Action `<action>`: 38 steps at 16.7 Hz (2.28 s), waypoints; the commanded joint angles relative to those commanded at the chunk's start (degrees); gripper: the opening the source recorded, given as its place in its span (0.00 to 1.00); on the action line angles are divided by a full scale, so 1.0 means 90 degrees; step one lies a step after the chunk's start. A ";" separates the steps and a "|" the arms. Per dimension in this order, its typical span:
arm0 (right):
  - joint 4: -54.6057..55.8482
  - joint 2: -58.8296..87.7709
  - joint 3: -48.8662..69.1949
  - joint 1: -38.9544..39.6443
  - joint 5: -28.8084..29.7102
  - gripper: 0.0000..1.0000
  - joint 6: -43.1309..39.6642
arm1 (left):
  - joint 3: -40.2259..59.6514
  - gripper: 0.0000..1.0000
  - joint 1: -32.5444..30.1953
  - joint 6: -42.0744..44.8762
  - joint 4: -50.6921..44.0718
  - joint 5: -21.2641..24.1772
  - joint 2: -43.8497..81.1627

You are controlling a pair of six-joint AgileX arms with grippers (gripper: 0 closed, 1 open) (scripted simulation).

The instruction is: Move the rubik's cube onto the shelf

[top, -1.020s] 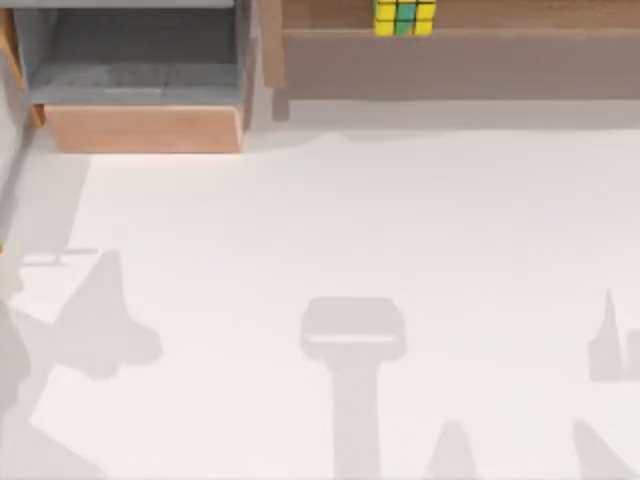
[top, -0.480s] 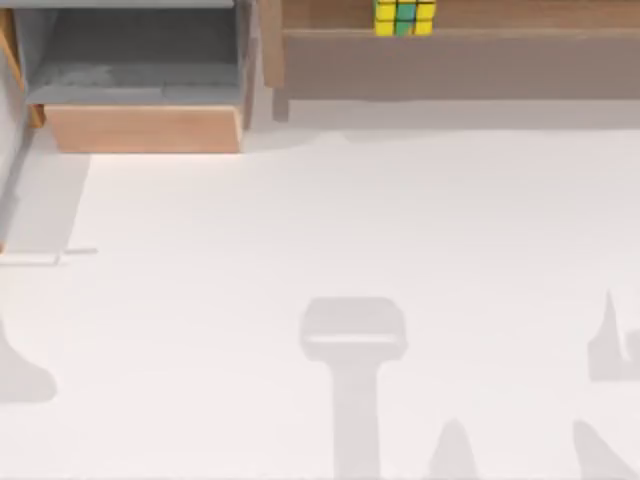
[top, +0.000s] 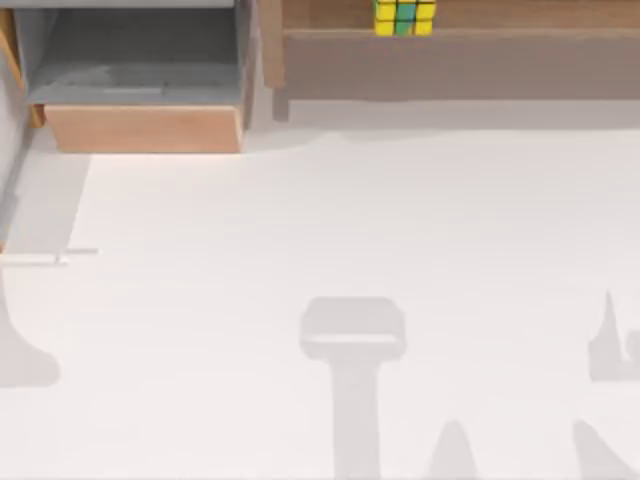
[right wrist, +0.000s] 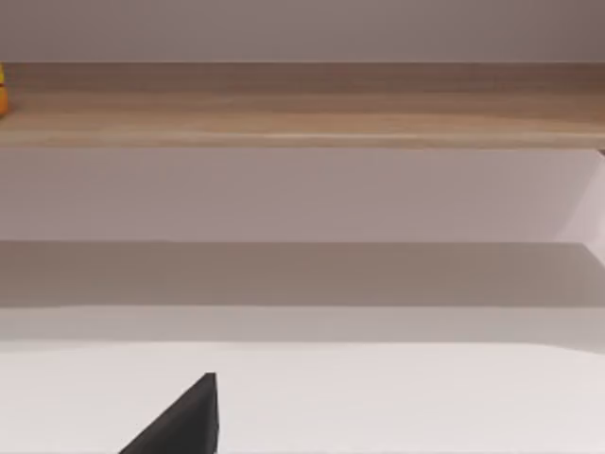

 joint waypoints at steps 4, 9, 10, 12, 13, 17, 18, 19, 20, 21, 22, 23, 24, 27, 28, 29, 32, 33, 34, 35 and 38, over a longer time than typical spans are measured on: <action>0.0000 0.0000 0.0000 0.0000 0.0000 1.00 0.0000 | 0.0201 1.00 -0.0157 -0.0005 -0.0114 -0.0157 0.0081; 0.0000 0.0000 0.0000 0.0000 0.0000 1.00 0.0000 | 0.0201 0.77 -0.0157 -0.0005 -0.0114 -0.0157 0.0081; 0.0000 0.0000 0.0000 0.0000 0.0000 1.00 0.0000 | 0.0201 0.70 -0.0157 -0.0005 -0.0114 -0.0157 0.0081; 0.0000 0.0000 0.0000 0.0000 0.0000 1.00 0.0000 | 0.0201 0.55 -0.0157 -0.0005 -0.0114 -0.0157 0.0081; 0.0000 0.0000 0.0000 0.0000 0.0000 1.00 0.0000 | 0.0201 0.47 -0.0157 -0.0005 -0.0114 -0.0157 0.0081; 0.0000 0.0000 0.0000 0.0000 0.0000 1.00 0.0000 | 0.0201 0.17 -0.0157 -0.0005 -0.0114 -0.0157 0.0081; 0.0000 0.0000 0.0000 0.0000 0.0000 1.00 0.0000 | 0.0201 0.10 -0.0157 -0.0005 -0.0114 -0.0157 0.0081; 0.0000 0.0000 0.0000 0.0000 0.0000 1.00 0.0000 | 0.0201 0.02 -0.0157 -0.0005 -0.0114 -0.0157 0.0081; 0.0000 0.0000 0.0000 0.0000 0.0000 1.00 0.0000 | 0.0201 0.00 -0.0157 -0.0005 -0.0114 -0.0157 0.0081; 0.0000 0.0000 0.0000 0.0000 0.0000 1.00 0.0000 | 0.0201 0.00 -0.0157 -0.0005 -0.0114 -0.0157 0.0081; 0.0000 0.0000 0.0000 0.0000 0.0000 1.00 0.0000 | 0.0201 0.00 -0.0157 -0.0005 -0.0114 -0.0157 0.0081; 0.0000 0.0000 0.0000 0.0000 0.0000 1.00 0.0000 | 0.0201 0.00 -0.0157 -0.0005 -0.0114 -0.0157 0.0081; 0.0000 0.0000 0.0000 0.0000 0.0000 1.00 0.0000 | 0.0201 0.00 -0.0157 -0.0005 -0.0114 -0.0157 0.0081; 0.0000 0.0000 0.0000 0.0000 0.0000 1.00 0.0000 | 0.0201 0.00 -0.0157 -0.0005 -0.0114 -0.0157 0.0081; 0.0000 0.0000 0.0000 0.0000 0.0000 1.00 0.0000 | 0.0194 0.00 -0.0142 -0.0026 -0.0172 -0.0158 0.0146; 0.0000 0.0000 0.0000 0.0000 0.0000 1.00 0.0000 | 0.0208 0.00 -0.0162 -0.0034 -0.0194 -0.0180 0.0168; 0.0000 0.0000 0.0000 0.0000 0.0000 1.00 0.0000 | 0.0642 0.00 -0.0441 -0.0054 -0.0488 -0.0464 0.0374; 0.0000 0.0000 0.0000 0.0000 0.0000 1.00 0.0000 | 0.0912 0.00 -0.0511 -0.0054 -0.0559 -0.0542 0.0432; 0.0000 0.0000 0.0000 0.0000 0.0000 1.00 0.0000 | 0.1175 0.00 -0.0605 -0.0052 -0.0656 -0.0638 0.0496; 0.0000 0.0000 0.0000 0.0000 0.0000 1.00 0.0000 | 0.1378 0.00 -0.0727 -0.0053 -0.0781 -0.0760 0.0572; 0.0000 0.0000 0.0000 0.0000 0.0000 1.00 0.0000 | 0.1589 0.00 -0.0916 -0.0060 -0.0959 -0.0924 0.0725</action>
